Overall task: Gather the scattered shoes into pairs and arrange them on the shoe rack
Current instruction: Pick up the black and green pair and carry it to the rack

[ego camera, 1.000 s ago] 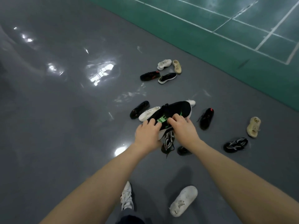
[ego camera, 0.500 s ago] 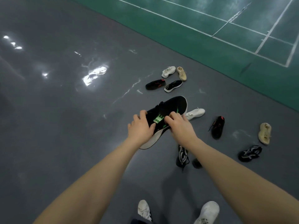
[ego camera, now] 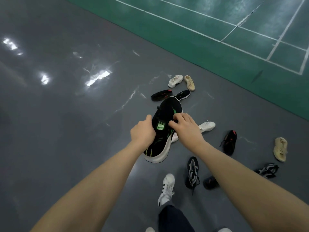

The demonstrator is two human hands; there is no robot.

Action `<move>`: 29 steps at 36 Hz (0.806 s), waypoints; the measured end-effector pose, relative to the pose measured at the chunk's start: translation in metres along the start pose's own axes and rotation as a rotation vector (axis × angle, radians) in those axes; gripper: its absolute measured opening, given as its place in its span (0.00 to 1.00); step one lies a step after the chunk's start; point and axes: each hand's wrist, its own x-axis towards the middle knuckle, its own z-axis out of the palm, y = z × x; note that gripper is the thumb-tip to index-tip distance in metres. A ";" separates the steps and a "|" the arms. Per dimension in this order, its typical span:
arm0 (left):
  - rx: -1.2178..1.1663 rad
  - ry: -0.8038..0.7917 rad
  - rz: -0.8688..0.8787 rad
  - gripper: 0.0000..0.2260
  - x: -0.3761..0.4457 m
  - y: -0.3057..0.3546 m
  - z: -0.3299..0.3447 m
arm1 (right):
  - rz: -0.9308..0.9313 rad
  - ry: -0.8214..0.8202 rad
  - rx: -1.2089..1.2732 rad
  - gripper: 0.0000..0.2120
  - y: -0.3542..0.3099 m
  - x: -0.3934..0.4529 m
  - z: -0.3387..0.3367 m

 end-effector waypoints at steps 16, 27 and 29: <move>0.126 0.023 0.110 0.04 0.252 0.067 -0.025 | 0.055 -0.174 -0.066 0.23 0.152 0.191 0.078; 0.127 -0.104 0.239 0.26 0.387 0.083 -0.030 | 0.029 -0.203 -0.103 0.22 0.225 0.288 0.127; 0.162 -0.124 0.276 0.25 0.416 0.081 -0.027 | 0.050 -0.213 -0.097 0.23 0.233 0.306 0.141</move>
